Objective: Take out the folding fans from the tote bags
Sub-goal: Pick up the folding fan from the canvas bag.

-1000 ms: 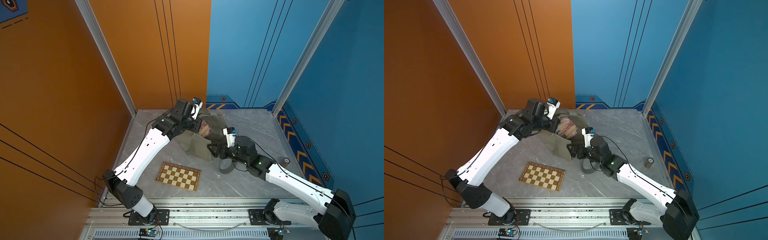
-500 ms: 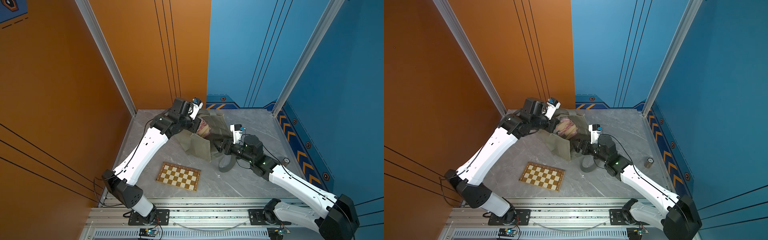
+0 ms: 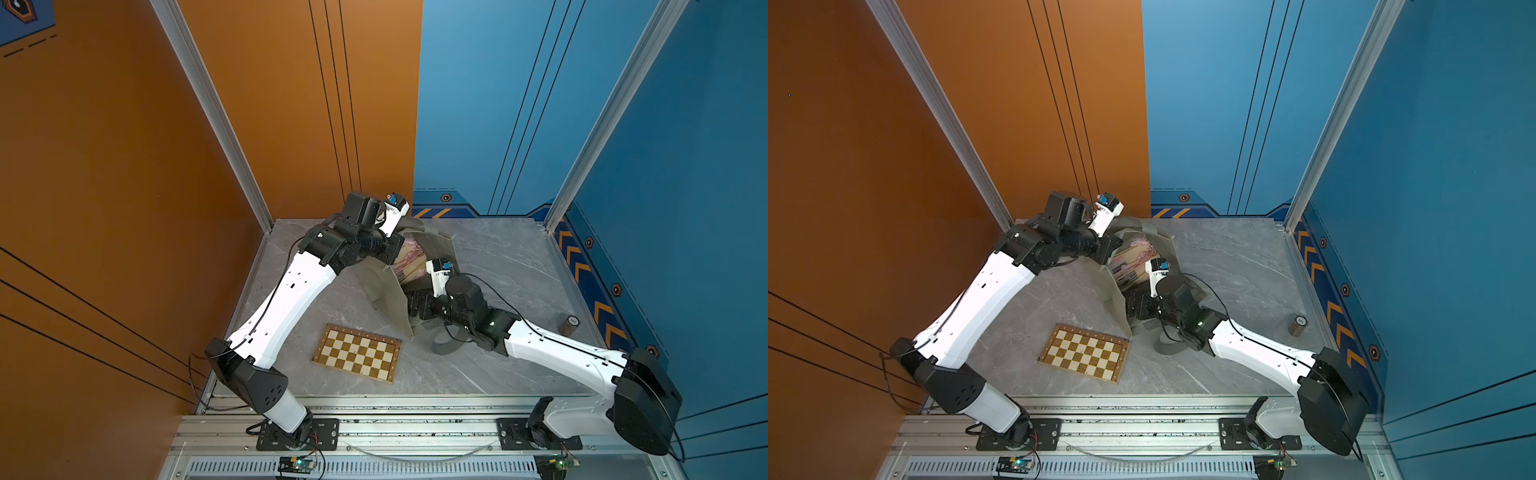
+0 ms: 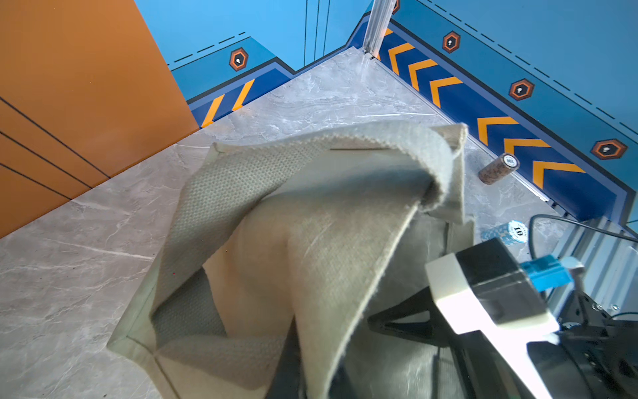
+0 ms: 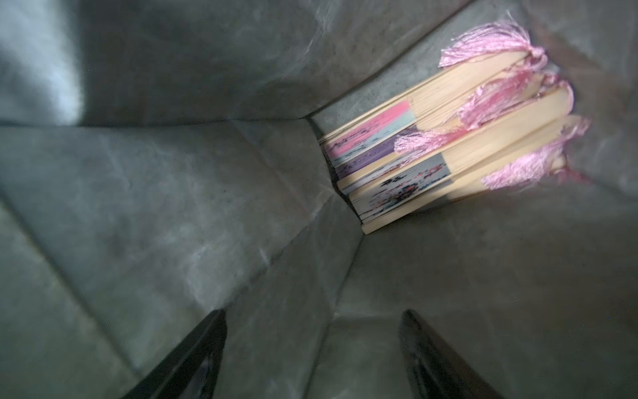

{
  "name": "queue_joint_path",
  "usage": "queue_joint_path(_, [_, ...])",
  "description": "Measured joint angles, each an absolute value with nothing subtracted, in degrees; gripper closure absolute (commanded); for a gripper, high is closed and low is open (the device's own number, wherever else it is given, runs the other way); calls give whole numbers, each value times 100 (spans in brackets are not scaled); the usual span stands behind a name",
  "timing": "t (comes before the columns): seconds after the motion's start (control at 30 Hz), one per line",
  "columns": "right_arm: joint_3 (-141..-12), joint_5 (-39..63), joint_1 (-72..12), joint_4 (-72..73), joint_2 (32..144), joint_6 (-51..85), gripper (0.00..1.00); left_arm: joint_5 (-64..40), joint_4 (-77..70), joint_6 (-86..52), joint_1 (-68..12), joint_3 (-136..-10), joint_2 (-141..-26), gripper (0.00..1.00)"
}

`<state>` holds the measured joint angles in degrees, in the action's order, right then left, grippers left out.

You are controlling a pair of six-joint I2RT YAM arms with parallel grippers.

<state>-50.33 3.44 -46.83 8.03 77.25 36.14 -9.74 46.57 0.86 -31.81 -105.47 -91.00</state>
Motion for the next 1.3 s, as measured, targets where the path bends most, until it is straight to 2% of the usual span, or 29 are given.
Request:
queue_joint_path(0.33, [-5063, 296, -4381, 941, 8477, 3916, 21, -1105, 4615, 82, -3194, -10477, -9070, 100])
queue_joint_path(0.67, [-5317, 742, -3774, 1667, 9633, 4788, 24, -1033, 4003, 62, -3229, -9262, -8093, 100])
queue_joint_path(1.3, [-6080, 1337, -3551, 2550, 10910, 5815, 28, -1076, 3872, -43, -3120, -9126, -8036, 100])
